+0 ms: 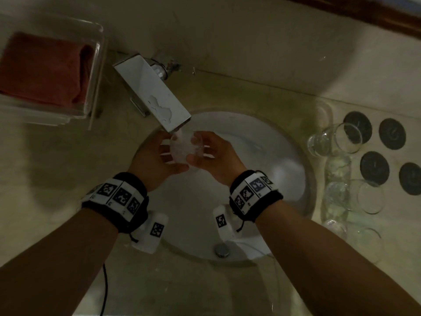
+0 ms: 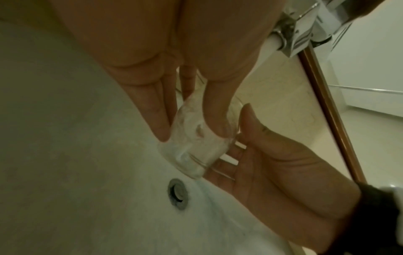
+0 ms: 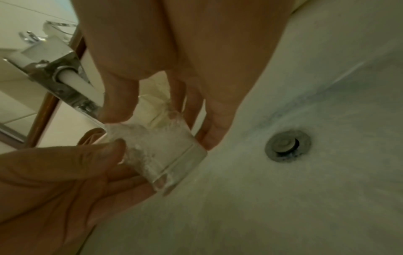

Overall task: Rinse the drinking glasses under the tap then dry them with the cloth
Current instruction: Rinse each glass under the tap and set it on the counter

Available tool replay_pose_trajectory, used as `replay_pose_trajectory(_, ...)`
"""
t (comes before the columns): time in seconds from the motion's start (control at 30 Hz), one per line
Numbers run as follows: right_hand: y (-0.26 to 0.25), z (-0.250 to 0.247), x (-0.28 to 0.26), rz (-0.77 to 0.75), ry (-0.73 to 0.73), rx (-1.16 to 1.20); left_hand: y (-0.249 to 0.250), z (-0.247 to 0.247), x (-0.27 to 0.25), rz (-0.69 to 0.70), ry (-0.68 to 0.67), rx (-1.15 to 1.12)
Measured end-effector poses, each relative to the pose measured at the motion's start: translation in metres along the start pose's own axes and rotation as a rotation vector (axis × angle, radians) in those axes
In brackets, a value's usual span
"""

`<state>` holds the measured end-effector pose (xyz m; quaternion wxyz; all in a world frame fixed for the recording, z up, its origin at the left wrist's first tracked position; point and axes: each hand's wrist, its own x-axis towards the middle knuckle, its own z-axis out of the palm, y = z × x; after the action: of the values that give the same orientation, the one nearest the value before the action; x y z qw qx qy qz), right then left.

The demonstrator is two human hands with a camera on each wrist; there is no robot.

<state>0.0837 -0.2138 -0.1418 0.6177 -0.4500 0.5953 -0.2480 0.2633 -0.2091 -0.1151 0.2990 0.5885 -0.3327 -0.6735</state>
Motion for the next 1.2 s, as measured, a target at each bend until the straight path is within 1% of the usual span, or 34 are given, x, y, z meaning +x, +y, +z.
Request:
replay_pose_trajectory(0.07,-0.002,-0.001,-0.001,-0.039,-0.003,0.024,0.005,0.003,-0.002,-0.034,0.014,-0.163)
replay_pose_trajectory(0.17,-0.002,-0.002,-0.001,-0.088,0.005,0.019,0.004,0.006,-0.001,-0.002,0.031,-0.146)
replay_pose_trajectory(0.2,-0.003,-0.002,-0.001,-0.097,0.011,0.018,0.004,0.007,0.001,-0.013,0.058,-0.197)
replay_pose_trajectory(0.3,-0.004,-0.003,-0.001,-0.122,0.011,0.024,0.01,0.009,0.004,-0.119,0.115,-0.421)
replay_pose_trajectory(0.37,-0.005,-0.003,-0.002,-0.132,0.008,0.029,0.01,0.01,0.005,-0.146,0.122,-0.473)
replay_pose_trajectory(0.53,-0.005,-0.004,-0.002,-0.14,0.0,0.033,0.008,0.01,0.003,-0.118,0.13,-0.403)
replay_pose_trajectory(0.6,-0.005,-0.003,-0.002,-0.137,0.002,0.038,0.006,0.009,0.002,-0.067,0.111,-0.284)
replay_pose_trajectory(0.7,-0.004,-0.003,-0.004,-0.137,-0.002,0.041,0.0,0.006,-0.001,0.038,0.078,-0.042)
replay_pose_trajectory(0.8,-0.004,-0.002,-0.004,-0.12,0.014,-0.024,0.0,0.002,-0.001,0.062,0.067,0.049)
replay_pose_trajectory(0.83,-0.004,-0.002,-0.002,-0.095,0.023,-0.061,-0.002,0.001,0.0,0.065,0.061,0.131)
replay_pose_trajectory(0.87,-0.003,-0.002,-0.001,-0.052,0.028,-0.088,-0.004,-0.001,0.002,0.059,0.046,0.224)
replay_pose_trajectory(0.93,-0.001,0.001,0.002,0.077,0.046,-0.071,-0.007,-0.004,0.005,-0.018,0.024,0.357)
replay_pose_trajectory(1.0,0.001,0.007,0.005,0.193,0.08,-0.119,-0.011,-0.003,0.005,-0.126,0.022,0.327)
replay_pose_trajectory(1.07,-0.002,0.011,0.005,0.293,0.098,-0.217,-0.01,0.002,0.004,-0.186,0.032,0.323)
replay_pose_trajectory(1.2,-0.007,0.017,0.005,0.387,0.068,-0.205,-0.005,0.009,0.0,-0.28,0.059,0.307)
